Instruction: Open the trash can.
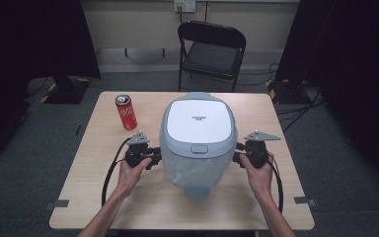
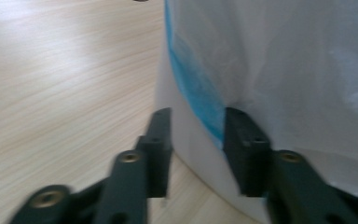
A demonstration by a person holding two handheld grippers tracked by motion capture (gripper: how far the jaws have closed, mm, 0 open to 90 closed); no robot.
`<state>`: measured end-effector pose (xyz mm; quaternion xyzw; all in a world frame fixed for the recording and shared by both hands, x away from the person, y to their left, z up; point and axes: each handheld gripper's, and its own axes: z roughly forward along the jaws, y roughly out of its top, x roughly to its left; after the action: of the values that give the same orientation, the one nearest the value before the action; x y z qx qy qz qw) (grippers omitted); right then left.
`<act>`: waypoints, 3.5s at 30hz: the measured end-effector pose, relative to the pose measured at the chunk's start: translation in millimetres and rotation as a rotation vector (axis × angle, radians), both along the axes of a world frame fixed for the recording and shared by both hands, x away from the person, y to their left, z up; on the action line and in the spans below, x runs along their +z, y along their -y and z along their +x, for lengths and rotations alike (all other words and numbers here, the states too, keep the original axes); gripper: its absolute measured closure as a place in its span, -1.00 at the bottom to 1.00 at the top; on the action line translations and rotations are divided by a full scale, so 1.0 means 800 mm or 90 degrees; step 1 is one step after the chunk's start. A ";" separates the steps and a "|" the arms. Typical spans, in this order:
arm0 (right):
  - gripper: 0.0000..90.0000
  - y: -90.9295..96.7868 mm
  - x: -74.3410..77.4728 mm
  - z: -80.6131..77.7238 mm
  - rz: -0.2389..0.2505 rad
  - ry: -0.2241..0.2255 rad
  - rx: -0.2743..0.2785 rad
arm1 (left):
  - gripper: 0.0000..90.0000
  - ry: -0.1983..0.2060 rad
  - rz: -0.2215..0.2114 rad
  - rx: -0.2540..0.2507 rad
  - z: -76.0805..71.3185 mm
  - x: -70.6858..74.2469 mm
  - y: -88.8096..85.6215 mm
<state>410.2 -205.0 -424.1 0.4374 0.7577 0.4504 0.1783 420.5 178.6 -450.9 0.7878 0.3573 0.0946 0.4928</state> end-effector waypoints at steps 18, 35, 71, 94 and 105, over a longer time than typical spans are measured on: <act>-0.53 0.046 -0.068 -0.039 -0.082 -0.074 -0.043 | -0.27 -0.017 -0.031 0.046 -0.011 0.024 -0.045; -0.62 0.044 -0.095 -0.058 -0.134 -0.047 -0.049 | -0.05 0.086 -0.105 0.003 -0.052 0.111 -0.071; -0.63 0.045 -0.095 -0.058 -0.132 -0.049 -0.047 | 1.00 0.148 -0.105 -0.288 -0.082 0.204 0.089; -0.64 0.045 -0.095 -0.058 -0.131 -0.049 -0.045 | 1.00 0.122 -0.116 -0.293 -0.076 0.192 0.088; -0.64 0.045 -0.095 -0.058 -0.131 -0.049 -0.046 | 0.81 0.123 -0.154 -0.262 -0.067 0.190 0.046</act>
<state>364.0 -240.8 -500.1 0.4605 0.7901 0.3463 0.2091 367.0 141.8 -298.7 0.7667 0.1491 0.0236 0.6240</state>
